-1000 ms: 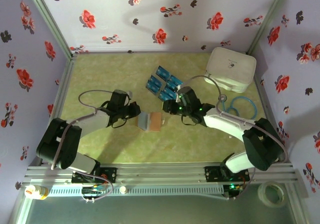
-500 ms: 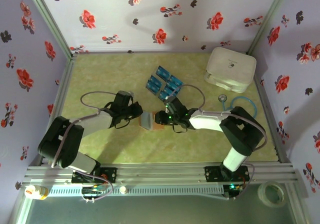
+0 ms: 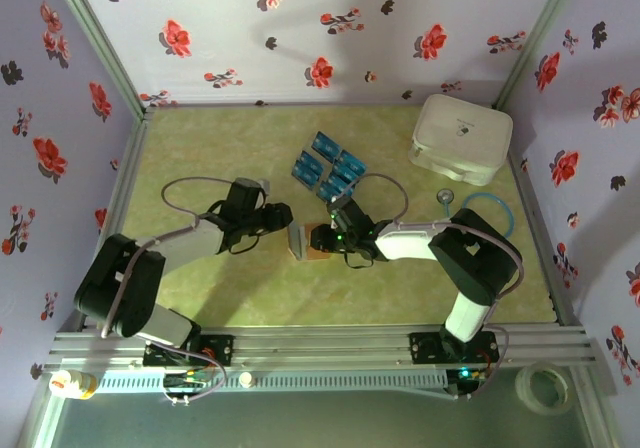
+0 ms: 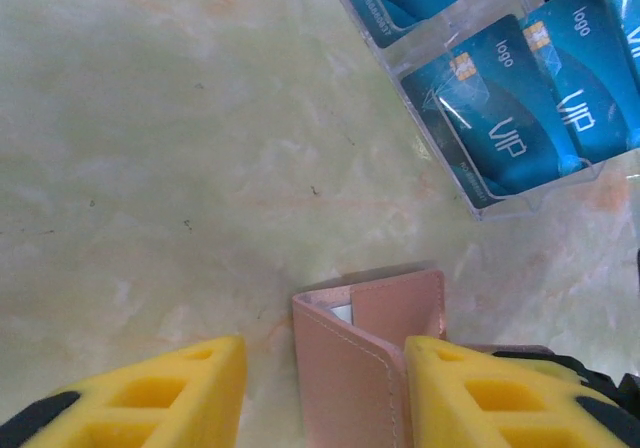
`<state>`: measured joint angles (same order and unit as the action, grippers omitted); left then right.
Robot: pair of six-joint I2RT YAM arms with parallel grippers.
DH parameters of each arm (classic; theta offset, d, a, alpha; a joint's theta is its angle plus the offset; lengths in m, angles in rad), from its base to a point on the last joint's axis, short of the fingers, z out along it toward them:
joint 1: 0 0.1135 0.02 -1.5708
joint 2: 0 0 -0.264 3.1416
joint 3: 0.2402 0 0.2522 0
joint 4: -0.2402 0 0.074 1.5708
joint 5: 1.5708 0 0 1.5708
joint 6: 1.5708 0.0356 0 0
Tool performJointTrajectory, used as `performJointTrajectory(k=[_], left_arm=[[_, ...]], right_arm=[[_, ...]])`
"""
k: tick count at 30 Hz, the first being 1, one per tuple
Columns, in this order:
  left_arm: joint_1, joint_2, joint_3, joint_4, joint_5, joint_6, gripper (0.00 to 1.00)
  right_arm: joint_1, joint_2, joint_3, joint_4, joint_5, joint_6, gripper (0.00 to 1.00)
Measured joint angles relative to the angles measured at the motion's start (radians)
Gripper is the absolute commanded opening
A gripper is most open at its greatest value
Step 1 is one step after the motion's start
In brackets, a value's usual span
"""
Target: Put the credit cards into the card holder
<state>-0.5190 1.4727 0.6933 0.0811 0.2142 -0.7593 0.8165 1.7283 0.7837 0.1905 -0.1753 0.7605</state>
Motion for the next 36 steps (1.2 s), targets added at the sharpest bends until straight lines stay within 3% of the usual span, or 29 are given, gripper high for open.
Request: performJointTrajectory(k=[20, 36], left_arm=[[0.033, -0.036, -0.022, 0.018, 0.047, 0.010, 0.01], [0.029, 0.015, -0.043, 0.236, 0.160, -0.085, 0.00]], right_arm=[[0.000, 0.000, -0.007, 0.019, 0.000, 0.010, 0.32], [0.000, 0.011, -0.008, 0.044, 0.000, 0.010, 0.32]])
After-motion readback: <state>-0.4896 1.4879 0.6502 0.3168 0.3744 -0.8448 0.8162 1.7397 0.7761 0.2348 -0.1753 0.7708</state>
